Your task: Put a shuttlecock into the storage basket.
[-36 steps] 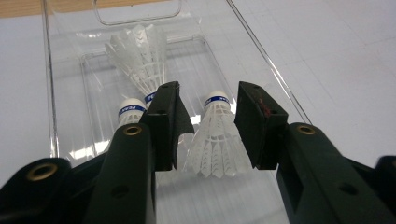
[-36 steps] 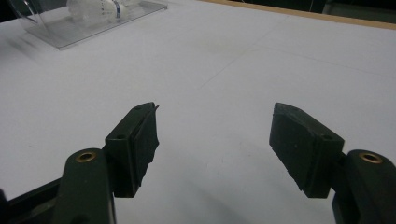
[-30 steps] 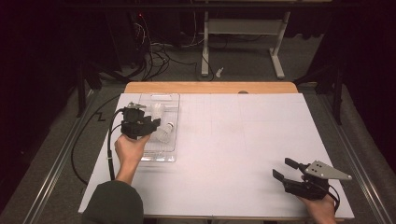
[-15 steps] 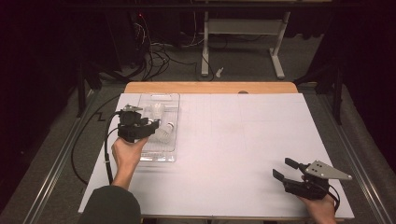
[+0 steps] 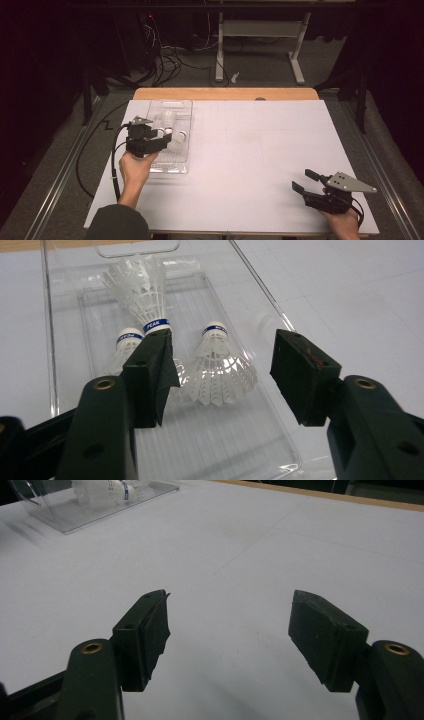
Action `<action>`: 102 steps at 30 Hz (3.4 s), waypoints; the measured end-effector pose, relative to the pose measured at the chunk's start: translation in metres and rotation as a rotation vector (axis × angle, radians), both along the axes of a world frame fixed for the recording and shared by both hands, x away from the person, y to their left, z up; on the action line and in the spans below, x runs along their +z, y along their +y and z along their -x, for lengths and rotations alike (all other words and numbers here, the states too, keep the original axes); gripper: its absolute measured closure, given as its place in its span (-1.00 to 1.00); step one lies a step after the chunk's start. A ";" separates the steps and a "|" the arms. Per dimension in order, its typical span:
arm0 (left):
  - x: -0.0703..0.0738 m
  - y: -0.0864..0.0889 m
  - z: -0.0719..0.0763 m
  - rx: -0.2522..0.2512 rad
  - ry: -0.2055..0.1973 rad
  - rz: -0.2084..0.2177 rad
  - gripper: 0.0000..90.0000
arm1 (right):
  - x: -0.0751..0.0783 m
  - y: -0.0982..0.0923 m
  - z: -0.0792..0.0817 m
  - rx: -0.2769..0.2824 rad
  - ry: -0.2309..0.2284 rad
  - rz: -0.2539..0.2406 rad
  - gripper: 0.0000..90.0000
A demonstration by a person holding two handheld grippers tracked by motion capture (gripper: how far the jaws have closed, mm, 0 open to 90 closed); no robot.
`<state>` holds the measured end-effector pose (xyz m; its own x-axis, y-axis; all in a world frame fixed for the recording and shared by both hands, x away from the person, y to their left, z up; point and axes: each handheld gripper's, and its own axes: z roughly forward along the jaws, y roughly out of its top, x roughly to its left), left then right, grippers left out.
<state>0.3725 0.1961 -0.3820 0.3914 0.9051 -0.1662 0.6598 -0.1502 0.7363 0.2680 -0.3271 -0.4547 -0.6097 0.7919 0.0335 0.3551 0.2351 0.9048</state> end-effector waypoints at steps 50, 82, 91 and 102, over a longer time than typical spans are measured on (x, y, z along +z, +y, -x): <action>-0.008 -0.006 0.039 -0.039 -0.068 0.040 -0.13 | 0.000 0.000 0.000 -0.002 -0.002 0.000 -0.27; -0.014 -0.004 0.059 -0.065 -0.116 0.048 -0.14 | 0.000 0.000 0.000 0.000 -0.002 0.000 -0.27; -0.019 0.001 0.067 -0.061 -0.127 0.061 -0.14 | 0.000 0.001 0.000 -0.002 0.001 0.000 -0.27; -0.022 0.000 0.074 -0.070 -0.137 0.072 -0.15 | 0.000 0.001 0.000 -0.002 0.000 0.000 -0.27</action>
<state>0.2980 0.1958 -0.4038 0.4762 0.8626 -0.1708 0.5427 -0.1355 0.8290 0.2677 -0.3263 -0.4545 -0.6081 0.7931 0.0339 0.3558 0.2342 0.9047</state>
